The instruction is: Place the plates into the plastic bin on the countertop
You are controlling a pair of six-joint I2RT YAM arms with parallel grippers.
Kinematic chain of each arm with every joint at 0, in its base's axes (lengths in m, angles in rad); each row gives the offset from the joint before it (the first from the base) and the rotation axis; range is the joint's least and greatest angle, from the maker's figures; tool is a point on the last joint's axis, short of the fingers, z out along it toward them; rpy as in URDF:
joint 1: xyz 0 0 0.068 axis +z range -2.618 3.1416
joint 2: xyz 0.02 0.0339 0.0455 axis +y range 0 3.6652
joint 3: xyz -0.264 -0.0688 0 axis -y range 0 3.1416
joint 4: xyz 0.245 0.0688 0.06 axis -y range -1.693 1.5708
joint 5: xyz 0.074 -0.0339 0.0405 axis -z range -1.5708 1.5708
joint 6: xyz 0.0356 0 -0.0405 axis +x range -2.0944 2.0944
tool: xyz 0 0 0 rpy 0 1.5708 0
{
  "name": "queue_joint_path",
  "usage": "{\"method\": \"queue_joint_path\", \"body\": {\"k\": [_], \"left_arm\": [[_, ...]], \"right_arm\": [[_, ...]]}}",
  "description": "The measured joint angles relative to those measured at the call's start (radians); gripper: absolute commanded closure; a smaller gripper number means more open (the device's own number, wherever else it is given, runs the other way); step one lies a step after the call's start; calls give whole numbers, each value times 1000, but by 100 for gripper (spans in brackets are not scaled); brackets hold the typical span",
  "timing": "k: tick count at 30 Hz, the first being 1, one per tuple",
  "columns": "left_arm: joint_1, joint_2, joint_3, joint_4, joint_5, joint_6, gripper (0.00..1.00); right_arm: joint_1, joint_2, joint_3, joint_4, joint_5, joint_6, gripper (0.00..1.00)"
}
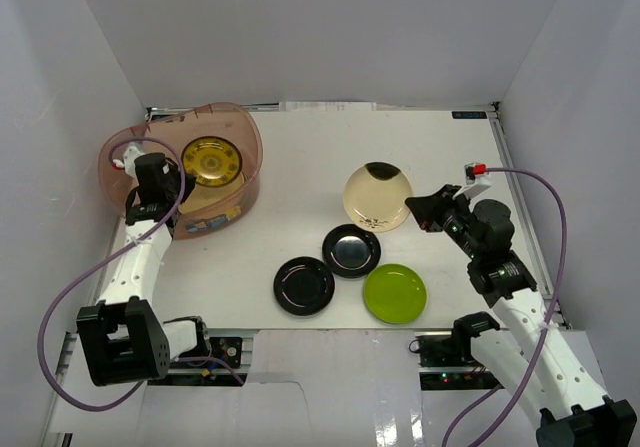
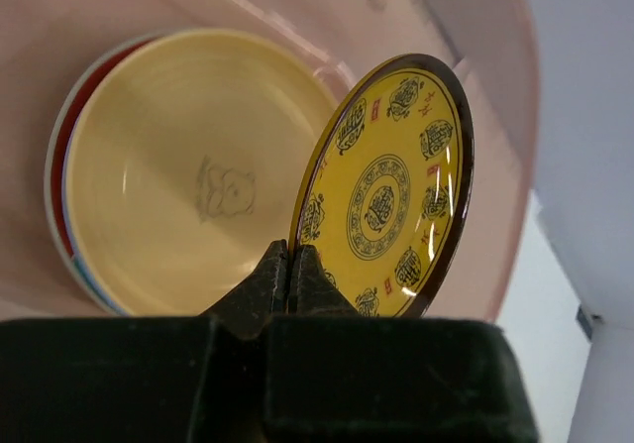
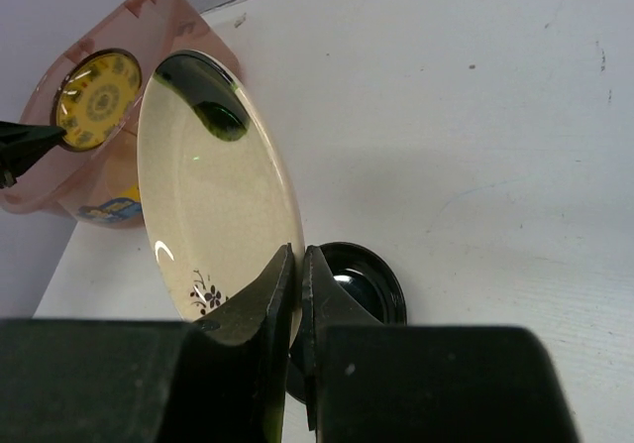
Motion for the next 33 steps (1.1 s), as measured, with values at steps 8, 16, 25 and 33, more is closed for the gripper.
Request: {"method": "queue_joint_path", "body": {"k": [8,16,25,33], "left_arm": [[3,70,-14,-46,14,64,97],[7,176,-13,-68,-5,106,70],[16,151,-10,-66,-3,115,34],[18,-107,12,7,61,139,2]], "right_arm": [[66,163,23,102,-11,40,92],[374,484,231,212,63,28,92],[505,835,535,290,140,-2,92],[541,1118,837,280,188,-29,92]]}}
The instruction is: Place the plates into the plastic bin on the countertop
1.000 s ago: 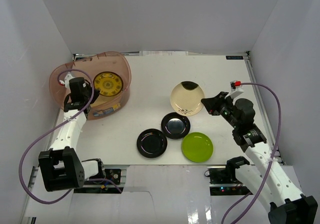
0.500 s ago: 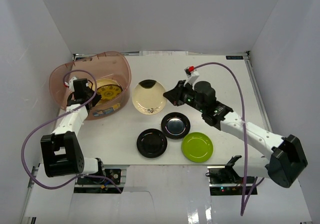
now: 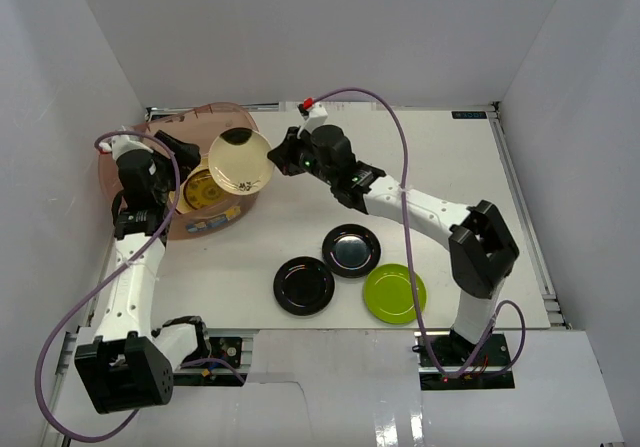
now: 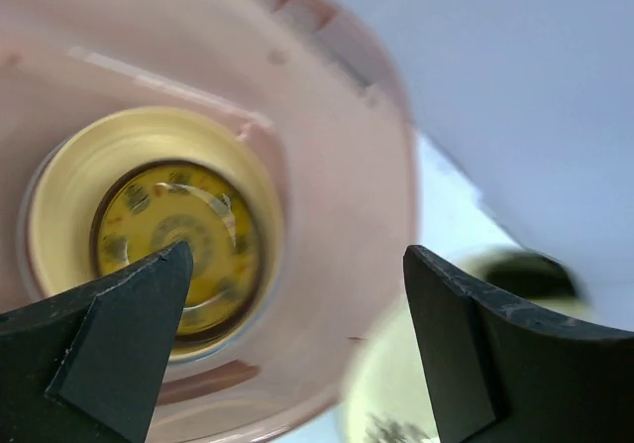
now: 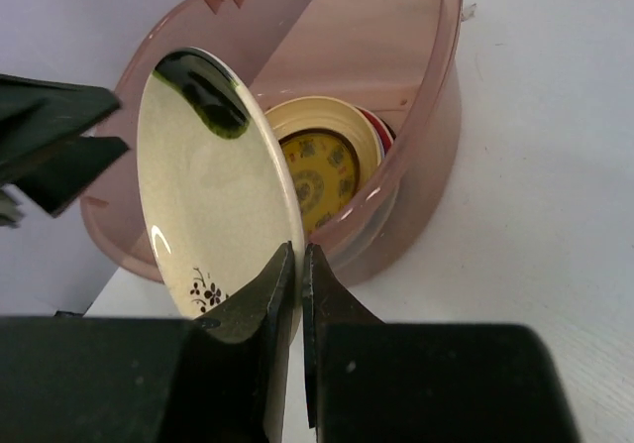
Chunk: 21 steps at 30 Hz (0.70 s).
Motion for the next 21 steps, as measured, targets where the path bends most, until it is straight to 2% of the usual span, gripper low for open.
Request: {"method": "queue_joint_path", "body": {"k": [4,8,12,15,18,21], "left_arm": [[-11,-23,95,1,93,22,2],[-76,-16,187,-3,214,68,2],[-165,-18,217,2,360,84,2],[-208,-26,209,-17,451,86,2],[-230,-46,198,-56,502,98,2],[-250,-90,172,-103,542,112,2]], "right_arm": [[7,149,172,-17,13,-6,92],[18,337,409,-80,38,-27,92],[40,492,593,-135,48,-54,92],[64,565,660,-163,51,-68,92],[90,608,684,-176,47,-72,89],[111,620,697,-167,48,-74,75]]}}
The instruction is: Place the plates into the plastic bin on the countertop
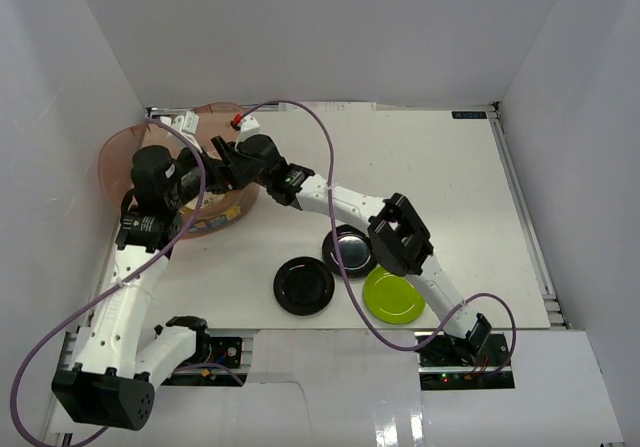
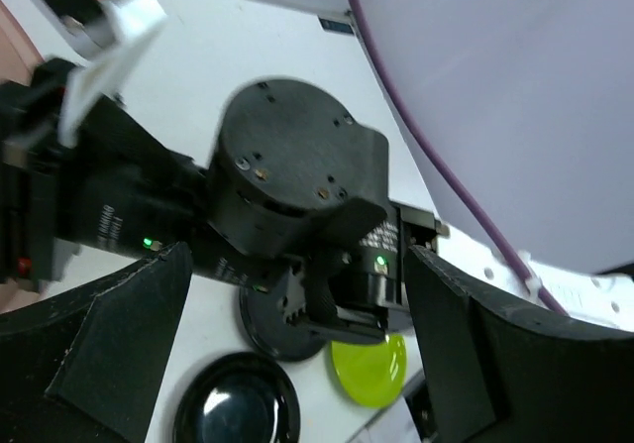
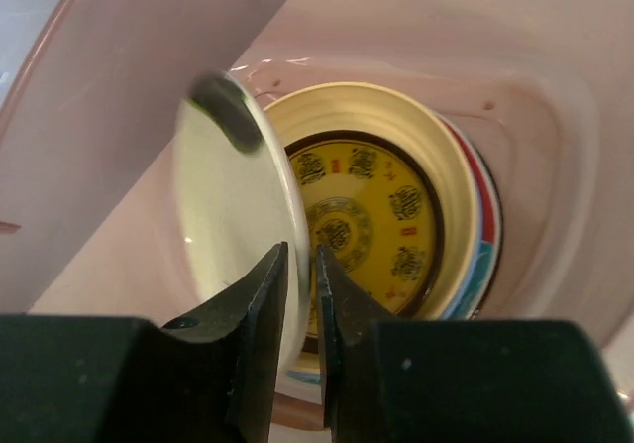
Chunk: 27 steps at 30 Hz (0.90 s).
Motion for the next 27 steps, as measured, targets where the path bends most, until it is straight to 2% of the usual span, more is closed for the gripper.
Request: {"method": "queue_joint_path", "body": {"k": [1,3,6,10,14,16,17,20,23,27], "left_arm": [[-7,-19,-14,-13,13,1,2],[-19,-64,-47,-38,35,-3,2],[-33,-135,-106,-74,50,-21,4],[-36,-204,-131,-134,35,-50,10],[-36,-283,-113,-169,-9,-79,16],[-36,-303,-89,-180,-17,-90,17],[-36,-309,-76,-184,-19,-94,18],[-37,-326,-77,-196,-22,-107,19],[-39,-350,-148,-212,-19,-119,21],[-47,-349,-314,-260,11,-136,22]], "right_arm": [[7,0,0,2,0,1,61],[19,0,0,18,-3,3,48],[23,-25,-43,57,-3,3,43],[18,-111,-155,85,16,1,43],[9,-242,-318,105,37,-2,50],[3,-319,-403,118,50,-9,60],[0,-363,-454,127,55,-11,72],[-15,-525,-628,150,70,-26,92],[-46,-734,-844,160,76,-27,92],[-101,-1086,-1158,123,96,-18,92]]}}
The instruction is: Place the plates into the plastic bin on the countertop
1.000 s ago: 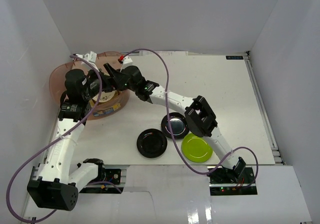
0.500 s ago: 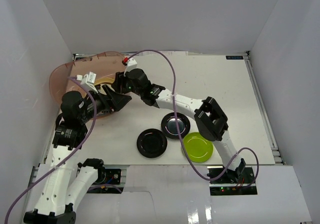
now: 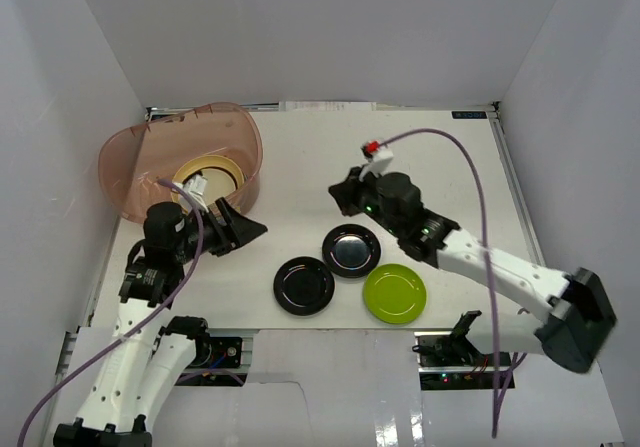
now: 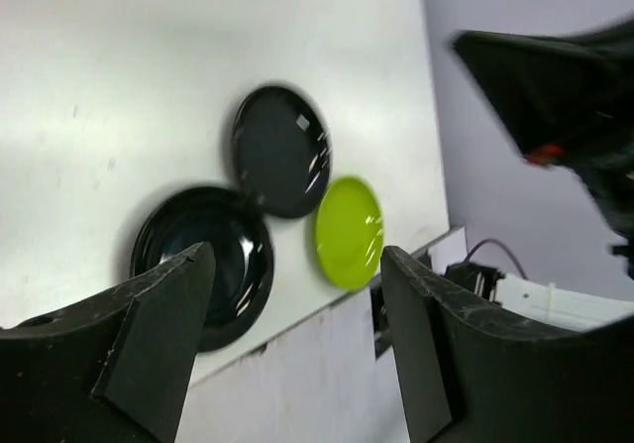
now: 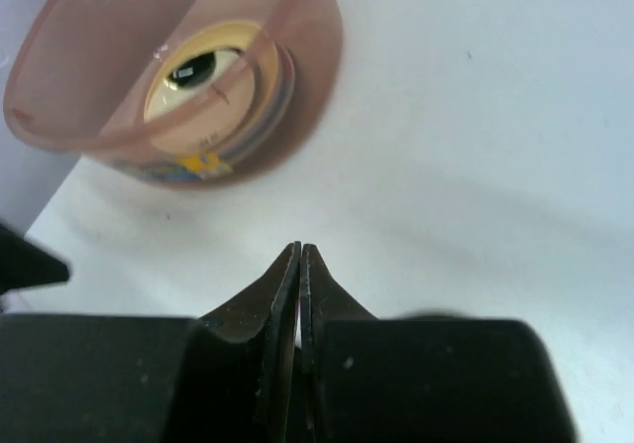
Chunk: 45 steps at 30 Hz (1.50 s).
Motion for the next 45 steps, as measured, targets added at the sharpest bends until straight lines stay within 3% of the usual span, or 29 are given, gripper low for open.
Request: {"method": "queue_joint_path", "body": {"k": [5,10,13,17,20,23,31,34,35,39,40,45], "left_arm": [[-34,24,-159,-50,9,-20,28],[-74,61,-223,-58,-27,-34,34],[-131,104,-252,-37,-80,-63,35],[-265,203,-276,8,-180,-100,34],[-354,294,-309,55,-257,-127,34],[-400,358,-341,94,-309,-156,35],[-417,439,-340,274,-356,-163,37],[-419,472,-341,317,-364,-152,53],[-418,484,-341,329,-366,-147,69],[-419,509,-344,348,-363,-133,100],[-421,500,-344,355,-359,-125,100],[-426,396,-340,276,-377,-123,100]], "right_arm": [[-15,-388,-328,-172,0,63,75],[-110,-603,-539,-404,-17,122,67],[-193,-653,-587,-479,-45,136,64],[-296,-657,-587,-515,-58,135,44],[-389,-678,-588,-544,-62,144,36],[-433,-718,-599,-581,-48,180,21],[-439,-708,-628,-655,-33,306,26],[-440,-705,-691,-652,-79,362,28],[-443,-725,-698,-640,-100,374,29],[-446,-799,-760,-603,-188,437,44],[-446,-818,-773,-600,-208,449,55],[-446,-840,-799,-618,-266,489,64]]}}
